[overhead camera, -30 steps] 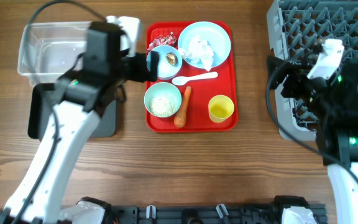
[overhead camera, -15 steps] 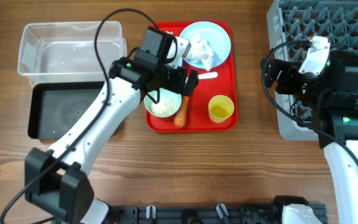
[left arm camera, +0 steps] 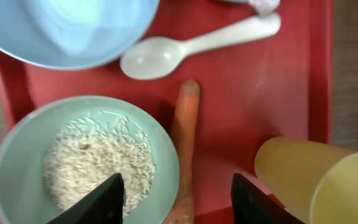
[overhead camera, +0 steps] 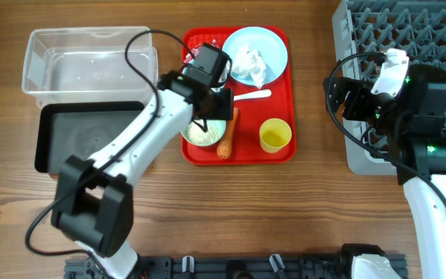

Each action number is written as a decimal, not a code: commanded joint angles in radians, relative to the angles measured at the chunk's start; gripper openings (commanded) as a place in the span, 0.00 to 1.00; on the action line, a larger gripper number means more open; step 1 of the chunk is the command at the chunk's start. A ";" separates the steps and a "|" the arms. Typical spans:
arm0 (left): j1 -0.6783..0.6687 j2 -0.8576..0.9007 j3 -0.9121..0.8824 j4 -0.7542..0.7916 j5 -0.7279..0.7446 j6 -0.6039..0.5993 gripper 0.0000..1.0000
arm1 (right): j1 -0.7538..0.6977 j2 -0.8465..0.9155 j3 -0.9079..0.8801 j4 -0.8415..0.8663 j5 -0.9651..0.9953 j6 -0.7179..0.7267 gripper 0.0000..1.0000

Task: Sort waste into correct bins and load items into the dishwasher rack
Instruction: 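Move the left gripper over the red tray to the green rice bowl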

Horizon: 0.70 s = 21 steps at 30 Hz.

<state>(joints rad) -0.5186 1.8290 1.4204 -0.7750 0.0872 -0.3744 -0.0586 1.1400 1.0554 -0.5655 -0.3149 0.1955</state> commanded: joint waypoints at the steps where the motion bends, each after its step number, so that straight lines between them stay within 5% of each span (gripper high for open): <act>1: -0.036 0.064 0.005 -0.001 -0.039 -0.037 0.52 | 0.003 -0.001 0.023 -0.008 -0.023 -0.011 1.00; 9: -0.046 0.109 0.005 0.004 -0.206 -0.144 0.43 | 0.003 -0.001 0.023 -0.031 -0.019 -0.011 1.00; 21: -0.047 0.185 0.005 0.028 -0.205 -0.157 0.41 | 0.003 -0.001 0.023 -0.031 -0.019 -0.010 1.00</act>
<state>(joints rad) -0.5655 1.9953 1.4204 -0.7605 -0.0975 -0.5144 -0.0586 1.1400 1.0554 -0.5945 -0.3149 0.1955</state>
